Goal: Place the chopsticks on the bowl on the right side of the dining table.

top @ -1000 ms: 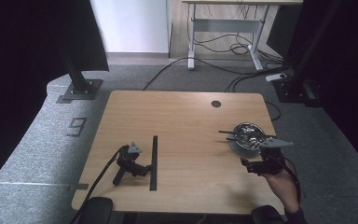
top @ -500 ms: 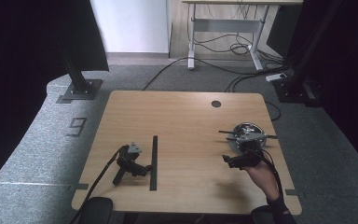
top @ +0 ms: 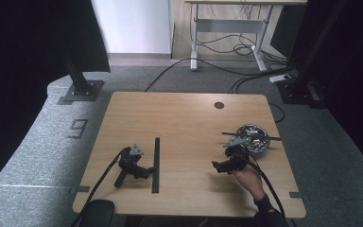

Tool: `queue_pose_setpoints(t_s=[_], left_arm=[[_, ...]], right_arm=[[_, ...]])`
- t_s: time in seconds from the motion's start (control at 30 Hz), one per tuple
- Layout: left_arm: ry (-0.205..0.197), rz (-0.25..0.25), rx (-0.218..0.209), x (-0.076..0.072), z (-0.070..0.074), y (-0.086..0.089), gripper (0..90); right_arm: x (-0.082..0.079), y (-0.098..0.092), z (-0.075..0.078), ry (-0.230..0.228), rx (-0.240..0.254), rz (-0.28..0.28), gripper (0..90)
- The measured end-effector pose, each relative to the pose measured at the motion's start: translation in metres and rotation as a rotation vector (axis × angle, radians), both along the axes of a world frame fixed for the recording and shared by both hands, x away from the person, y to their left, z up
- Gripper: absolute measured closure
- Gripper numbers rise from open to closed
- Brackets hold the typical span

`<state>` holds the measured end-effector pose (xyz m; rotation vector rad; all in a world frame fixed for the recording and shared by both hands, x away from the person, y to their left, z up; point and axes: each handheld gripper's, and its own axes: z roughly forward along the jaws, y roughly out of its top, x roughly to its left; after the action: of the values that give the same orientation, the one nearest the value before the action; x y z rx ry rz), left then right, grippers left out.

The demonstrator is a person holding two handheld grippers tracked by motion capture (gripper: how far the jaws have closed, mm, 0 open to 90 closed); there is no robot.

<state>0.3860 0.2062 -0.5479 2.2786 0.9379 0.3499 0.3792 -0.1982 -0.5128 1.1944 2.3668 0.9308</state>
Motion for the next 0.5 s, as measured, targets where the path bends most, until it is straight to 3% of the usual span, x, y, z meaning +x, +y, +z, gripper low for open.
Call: queue_pose_setpoints(t_s=[0.3, 0.5], left_arm=[[0.000, 0.000, 0.000, 0.000, 0.000, 0.000, 0.0], [0.000, 0.001, 0.000, 0.000, 0.000, 0.000, 0.0]], right_arm=[[-0.001, 0.008, -0.033, 0.003, -0.006, 0.014, 0.0], [-0.003, 0.013, -0.044, -0.041, 0.019, 0.030, 0.0]])
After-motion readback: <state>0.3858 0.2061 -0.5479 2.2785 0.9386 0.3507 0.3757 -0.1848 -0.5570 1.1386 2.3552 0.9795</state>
